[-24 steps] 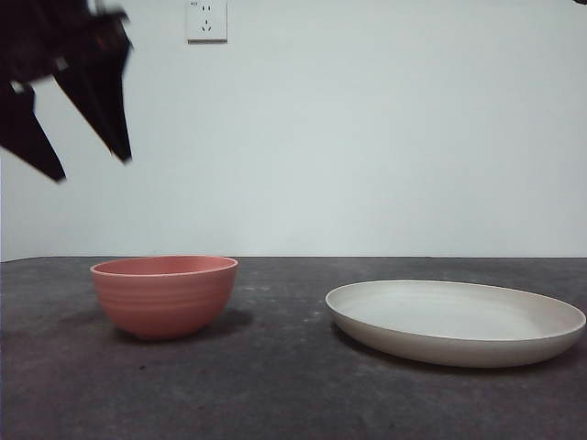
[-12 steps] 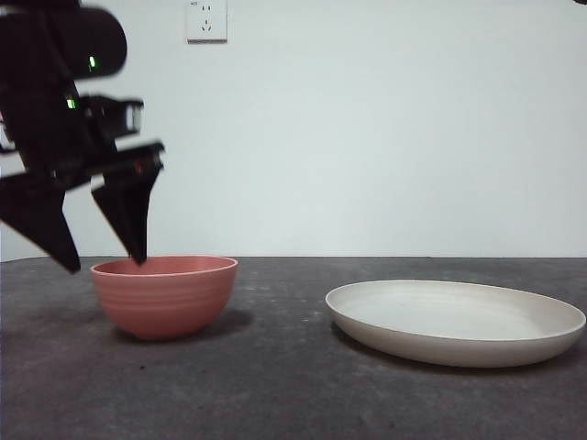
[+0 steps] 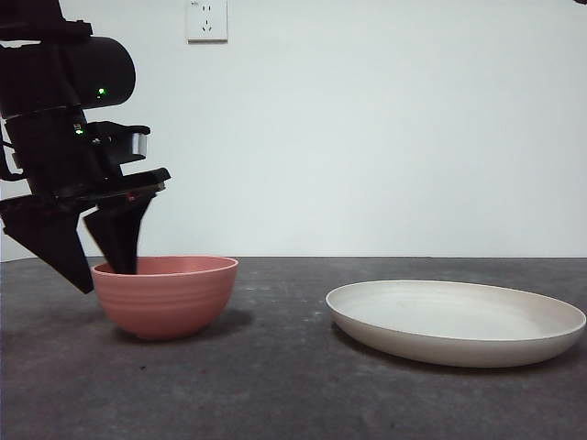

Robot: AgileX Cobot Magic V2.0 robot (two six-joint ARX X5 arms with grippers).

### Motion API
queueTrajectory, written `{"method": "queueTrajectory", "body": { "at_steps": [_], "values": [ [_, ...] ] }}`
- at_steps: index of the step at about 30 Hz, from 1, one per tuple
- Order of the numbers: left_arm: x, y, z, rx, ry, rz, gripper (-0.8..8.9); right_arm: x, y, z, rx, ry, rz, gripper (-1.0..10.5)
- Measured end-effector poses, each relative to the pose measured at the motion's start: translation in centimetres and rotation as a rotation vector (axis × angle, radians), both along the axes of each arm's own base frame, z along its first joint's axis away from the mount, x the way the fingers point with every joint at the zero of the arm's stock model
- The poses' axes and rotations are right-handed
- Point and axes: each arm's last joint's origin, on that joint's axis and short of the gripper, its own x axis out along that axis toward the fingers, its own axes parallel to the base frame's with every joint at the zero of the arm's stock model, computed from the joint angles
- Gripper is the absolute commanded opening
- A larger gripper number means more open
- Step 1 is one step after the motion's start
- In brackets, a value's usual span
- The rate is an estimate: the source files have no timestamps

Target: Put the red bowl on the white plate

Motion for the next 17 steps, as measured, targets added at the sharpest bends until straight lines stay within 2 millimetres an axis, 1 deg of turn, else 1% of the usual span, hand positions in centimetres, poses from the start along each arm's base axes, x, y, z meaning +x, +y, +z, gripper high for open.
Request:
{"method": "queueTrajectory", "body": {
  "at_steps": [4,5,14,17],
  "values": [
    [0.0,0.0,0.0,0.0,0.0,0.0,0.23,0.0,0.0,0.0,0.0,0.0,0.0,3.0],
    [0.0,0.0,0.0,0.0,-0.001,0.0,0.1,0.0,0.0,0.0,0.0,0.0,0.0,3.0],
    [0.0,-0.2,0.4,-0.022,-0.005,-0.007,0.1,0.0,0.0,0.0,0.0,0.0,0.0,3.0],
    [-0.3,-0.5,1.3,-0.042,-0.023,-0.006,0.1,0.0,0.0,0.0,0.0,0.0,0.0,3.0]
  ]
}}
